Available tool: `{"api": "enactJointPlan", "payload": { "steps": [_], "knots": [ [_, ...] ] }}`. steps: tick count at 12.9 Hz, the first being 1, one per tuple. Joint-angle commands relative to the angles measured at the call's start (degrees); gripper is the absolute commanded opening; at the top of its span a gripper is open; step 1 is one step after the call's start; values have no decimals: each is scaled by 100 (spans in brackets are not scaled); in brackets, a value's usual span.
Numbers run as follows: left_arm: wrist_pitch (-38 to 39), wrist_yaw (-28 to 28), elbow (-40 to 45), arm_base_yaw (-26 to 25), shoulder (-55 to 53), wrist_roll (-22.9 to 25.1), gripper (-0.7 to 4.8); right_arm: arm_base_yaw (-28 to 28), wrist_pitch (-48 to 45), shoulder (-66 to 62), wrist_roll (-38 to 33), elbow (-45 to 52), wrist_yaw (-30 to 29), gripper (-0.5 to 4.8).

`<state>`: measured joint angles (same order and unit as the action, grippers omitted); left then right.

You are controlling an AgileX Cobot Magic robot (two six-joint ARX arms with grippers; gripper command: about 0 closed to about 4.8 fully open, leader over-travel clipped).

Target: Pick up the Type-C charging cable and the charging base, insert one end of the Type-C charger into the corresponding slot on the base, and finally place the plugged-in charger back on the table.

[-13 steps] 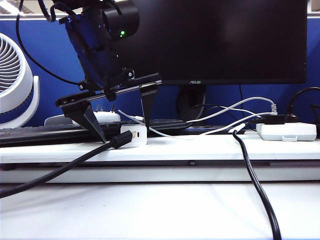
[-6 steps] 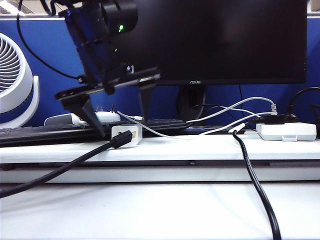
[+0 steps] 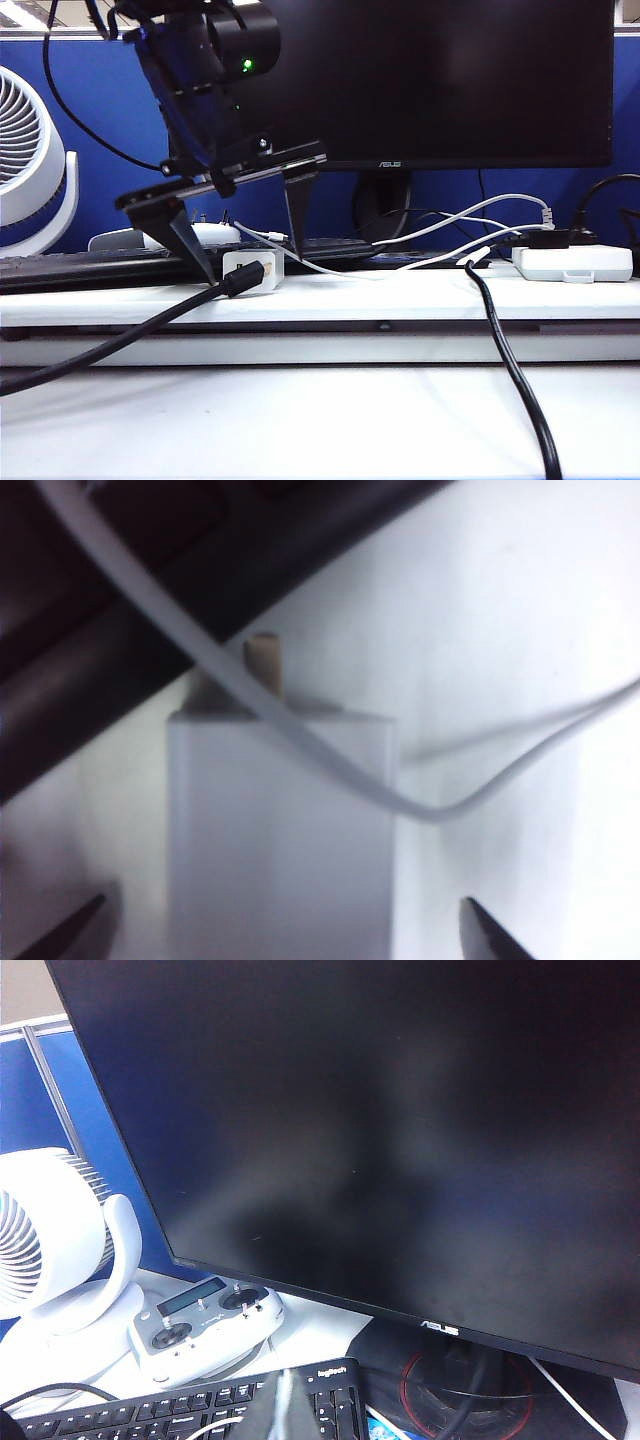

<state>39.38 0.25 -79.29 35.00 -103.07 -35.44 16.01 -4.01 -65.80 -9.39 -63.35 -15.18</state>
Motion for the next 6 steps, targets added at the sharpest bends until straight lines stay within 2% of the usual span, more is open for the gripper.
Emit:
{"api": "enactJointPlan", "payload": {
  "steps": [1,4,6],
  "knots": [
    [393,-44,-444,-122,-11,72,479,2,-98,50,-28,-42,-61,-1],
    [870,-2,-1025,-291,-120,251,479,2,-101,50,-118,-42,-153,-1],
    [1025,254,-1139,-284,-267,273,479,4,-103,50,-116,-42,-149,-1]
  ]
}}
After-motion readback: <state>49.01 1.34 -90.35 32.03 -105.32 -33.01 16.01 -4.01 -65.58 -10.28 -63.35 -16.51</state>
